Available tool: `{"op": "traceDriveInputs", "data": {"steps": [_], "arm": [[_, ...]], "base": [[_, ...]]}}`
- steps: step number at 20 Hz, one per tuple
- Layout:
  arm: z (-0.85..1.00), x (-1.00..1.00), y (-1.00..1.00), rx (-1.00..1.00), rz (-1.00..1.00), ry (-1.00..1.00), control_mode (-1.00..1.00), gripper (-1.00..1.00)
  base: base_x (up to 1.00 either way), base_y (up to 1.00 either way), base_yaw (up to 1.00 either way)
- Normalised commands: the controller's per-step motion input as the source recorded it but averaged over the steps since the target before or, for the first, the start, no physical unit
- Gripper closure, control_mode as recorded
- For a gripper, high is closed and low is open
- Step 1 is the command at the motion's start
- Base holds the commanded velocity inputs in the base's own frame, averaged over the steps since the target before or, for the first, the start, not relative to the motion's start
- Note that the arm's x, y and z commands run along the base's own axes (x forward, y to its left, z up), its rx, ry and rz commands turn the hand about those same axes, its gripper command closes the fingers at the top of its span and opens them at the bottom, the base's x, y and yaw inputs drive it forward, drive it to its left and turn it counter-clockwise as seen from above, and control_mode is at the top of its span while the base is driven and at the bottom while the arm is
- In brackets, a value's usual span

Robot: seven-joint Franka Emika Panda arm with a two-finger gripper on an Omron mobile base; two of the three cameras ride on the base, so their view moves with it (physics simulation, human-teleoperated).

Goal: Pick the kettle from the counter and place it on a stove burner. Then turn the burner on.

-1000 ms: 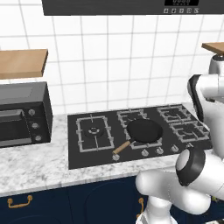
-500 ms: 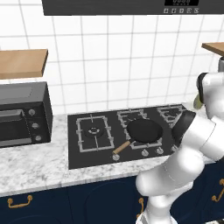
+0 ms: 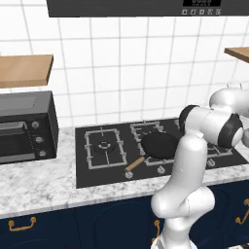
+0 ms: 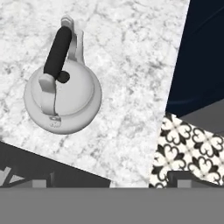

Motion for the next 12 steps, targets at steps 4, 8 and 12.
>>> {"op": "traceDriveInputs", "data": {"steps": [4, 8, 12], "arm": [[-0.28, 0.18, -0.08, 0.05, 0.0, -0.01, -1.0, -1.0], [0.01, 0.08, 0.0, 0.0, 0.0, -0.04, -1.0, -1.0], [-0.05, 0.28, 0.0, 0.0, 0.0, 0.0, -1.0, -1.0]], "base": [[0.0, 0.0, 0.0], [0.0, 0.0, 0.0], [0.0, 0.0, 0.0]]}}
